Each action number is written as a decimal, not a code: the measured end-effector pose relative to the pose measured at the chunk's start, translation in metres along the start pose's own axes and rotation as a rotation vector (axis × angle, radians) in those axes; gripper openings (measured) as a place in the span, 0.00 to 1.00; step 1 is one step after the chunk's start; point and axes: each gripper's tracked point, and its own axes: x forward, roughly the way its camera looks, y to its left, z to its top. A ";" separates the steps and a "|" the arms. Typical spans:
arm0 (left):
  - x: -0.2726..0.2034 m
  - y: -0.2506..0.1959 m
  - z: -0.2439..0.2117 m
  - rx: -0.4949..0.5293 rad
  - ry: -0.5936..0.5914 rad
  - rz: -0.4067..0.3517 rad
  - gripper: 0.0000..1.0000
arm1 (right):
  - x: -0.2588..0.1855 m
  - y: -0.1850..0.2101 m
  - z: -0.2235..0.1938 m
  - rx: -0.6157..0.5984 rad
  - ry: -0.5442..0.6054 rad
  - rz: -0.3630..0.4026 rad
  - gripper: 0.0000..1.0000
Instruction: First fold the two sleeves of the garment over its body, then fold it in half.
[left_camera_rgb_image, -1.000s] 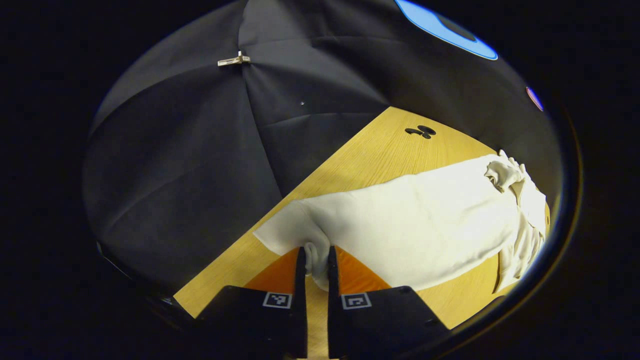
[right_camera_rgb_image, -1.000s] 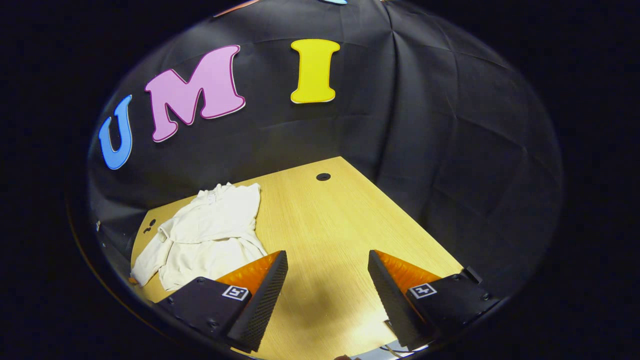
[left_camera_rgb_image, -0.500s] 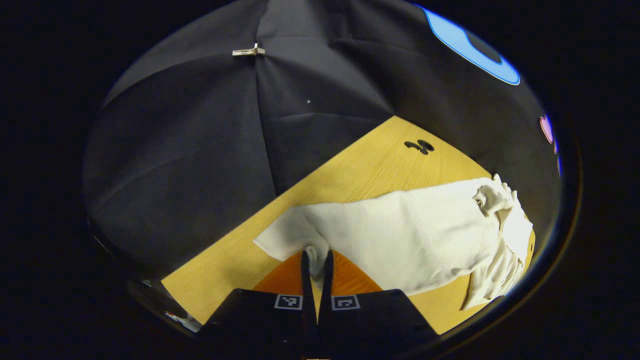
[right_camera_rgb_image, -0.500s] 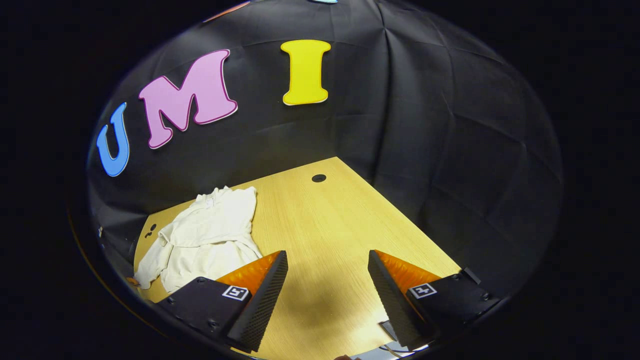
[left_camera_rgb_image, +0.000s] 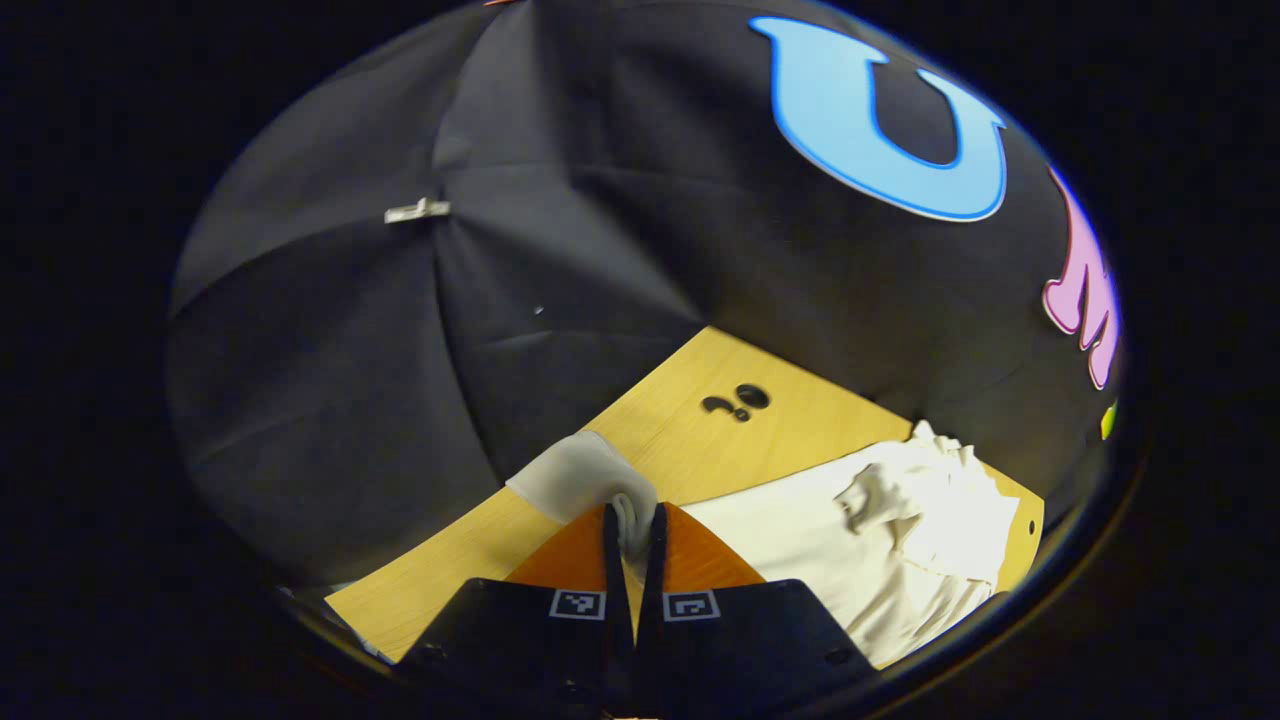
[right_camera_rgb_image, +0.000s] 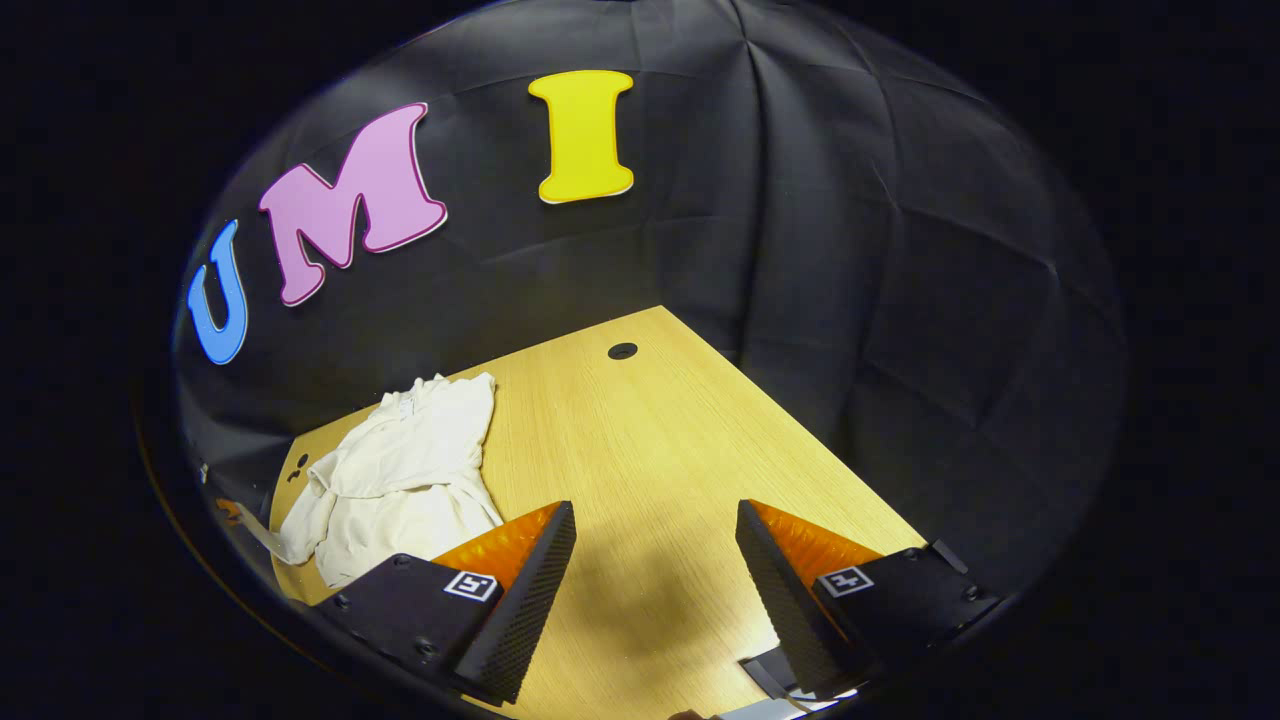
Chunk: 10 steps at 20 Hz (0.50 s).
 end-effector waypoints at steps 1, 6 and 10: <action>0.001 -0.022 0.012 0.025 -0.017 -0.023 0.06 | 0.003 -0.004 -0.001 -0.016 -0.005 -0.006 0.99; 0.011 -0.148 0.051 0.082 -0.064 -0.167 0.06 | 0.018 -0.003 -0.004 -0.066 0.002 0.013 0.99; 0.009 -0.260 0.059 0.127 -0.096 -0.313 0.06 | 0.029 -0.007 -0.016 -0.089 0.032 0.026 0.99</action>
